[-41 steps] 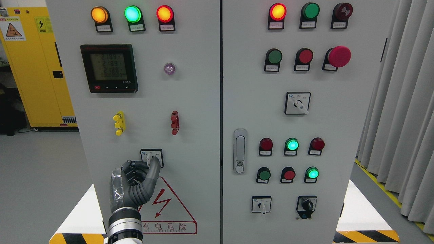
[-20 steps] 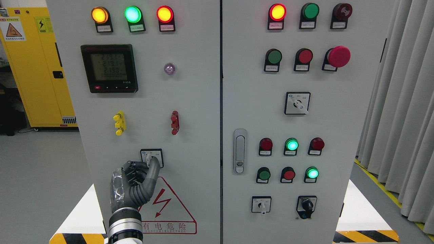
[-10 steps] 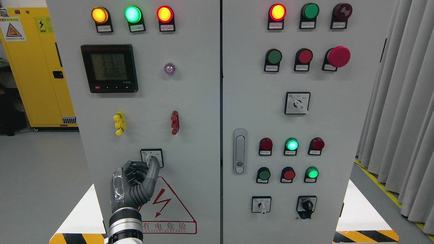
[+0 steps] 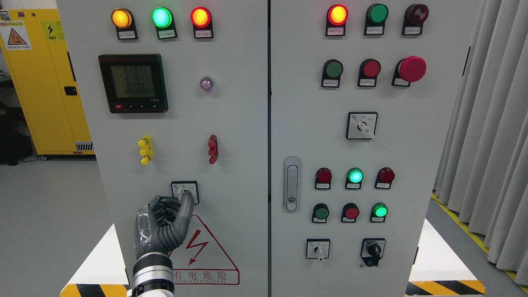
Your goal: Turn on light switch 1
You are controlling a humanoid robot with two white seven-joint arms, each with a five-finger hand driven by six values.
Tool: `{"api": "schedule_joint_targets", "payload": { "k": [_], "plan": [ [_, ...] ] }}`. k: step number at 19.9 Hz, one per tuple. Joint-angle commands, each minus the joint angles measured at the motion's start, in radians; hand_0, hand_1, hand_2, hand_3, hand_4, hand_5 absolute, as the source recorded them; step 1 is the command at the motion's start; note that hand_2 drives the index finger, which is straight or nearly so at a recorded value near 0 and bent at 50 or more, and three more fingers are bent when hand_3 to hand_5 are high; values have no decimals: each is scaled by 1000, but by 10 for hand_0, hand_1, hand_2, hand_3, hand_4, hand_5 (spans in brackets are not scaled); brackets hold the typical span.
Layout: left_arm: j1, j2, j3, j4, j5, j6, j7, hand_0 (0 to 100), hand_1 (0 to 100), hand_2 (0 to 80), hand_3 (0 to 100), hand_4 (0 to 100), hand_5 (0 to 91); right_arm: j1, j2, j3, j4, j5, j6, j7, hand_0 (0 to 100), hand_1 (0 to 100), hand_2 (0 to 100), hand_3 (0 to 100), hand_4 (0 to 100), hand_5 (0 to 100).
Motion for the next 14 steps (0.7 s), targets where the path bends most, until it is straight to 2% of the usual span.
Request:
{"api": "schedule_joint_targets", "payload": {
  "k": [1, 14],
  "plan": [
    [0, 0, -1, 1, 0, 0, -1, 577, 553, 637, 902, 920, 850, 0, 0, 0, 0, -29, 1, 1, 0, 500, 40, 0, 0, 0],
    [-1, 0, -1, 1, 2, -2, -2, 625, 542, 636, 905, 921, 850, 0, 0, 0, 0, -29, 1, 1, 0, 500, 40, 0, 0, 0]
  ]
}}
